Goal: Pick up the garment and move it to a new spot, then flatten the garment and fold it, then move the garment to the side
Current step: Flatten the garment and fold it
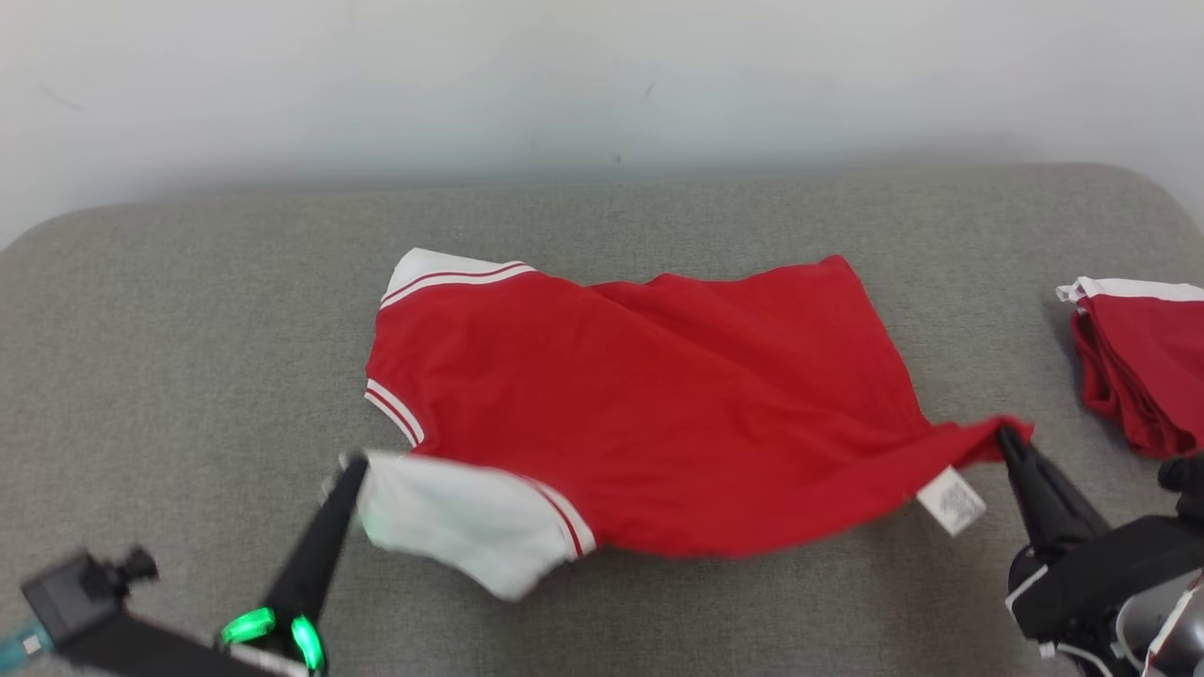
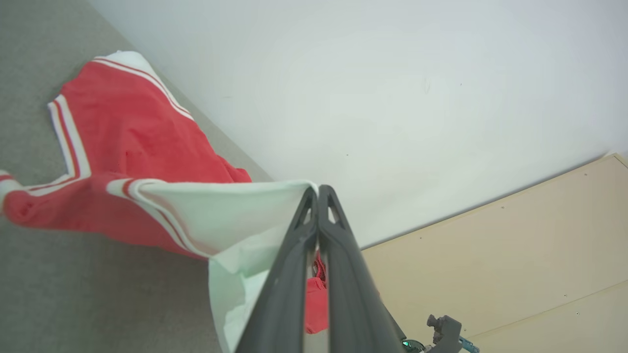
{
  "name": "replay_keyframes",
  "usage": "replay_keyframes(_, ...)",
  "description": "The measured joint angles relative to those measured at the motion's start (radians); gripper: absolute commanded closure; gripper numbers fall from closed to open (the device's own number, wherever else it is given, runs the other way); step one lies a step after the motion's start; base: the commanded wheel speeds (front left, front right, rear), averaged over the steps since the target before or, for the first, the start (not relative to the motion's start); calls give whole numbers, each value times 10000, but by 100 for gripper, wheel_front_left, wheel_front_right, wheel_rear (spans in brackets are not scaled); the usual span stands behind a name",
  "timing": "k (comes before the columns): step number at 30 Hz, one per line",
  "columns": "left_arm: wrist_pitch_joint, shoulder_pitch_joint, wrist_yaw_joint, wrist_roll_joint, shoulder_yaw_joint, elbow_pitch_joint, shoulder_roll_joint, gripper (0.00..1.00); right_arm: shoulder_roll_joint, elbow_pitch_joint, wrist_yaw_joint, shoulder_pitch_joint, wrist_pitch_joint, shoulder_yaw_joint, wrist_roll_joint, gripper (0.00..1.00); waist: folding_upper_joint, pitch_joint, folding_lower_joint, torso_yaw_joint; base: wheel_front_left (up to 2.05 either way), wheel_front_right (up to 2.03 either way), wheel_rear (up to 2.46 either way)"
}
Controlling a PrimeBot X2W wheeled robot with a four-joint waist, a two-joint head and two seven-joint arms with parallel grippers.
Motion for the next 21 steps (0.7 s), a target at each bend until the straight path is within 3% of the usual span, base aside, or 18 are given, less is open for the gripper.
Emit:
replay_keyframes(11,-207,-4189,619,1452,190,1360,211,100,-961,573,0,-2271,-1396,1252,-44,100,0,-127,0,-456,0,0,0)
replay_keyframes(21,-389,-6659,681,2351,38,2661,337,100,-1766,1335,0,-4532,-1827,2313,-489,100,0,-157,1,-811,0,0,0)
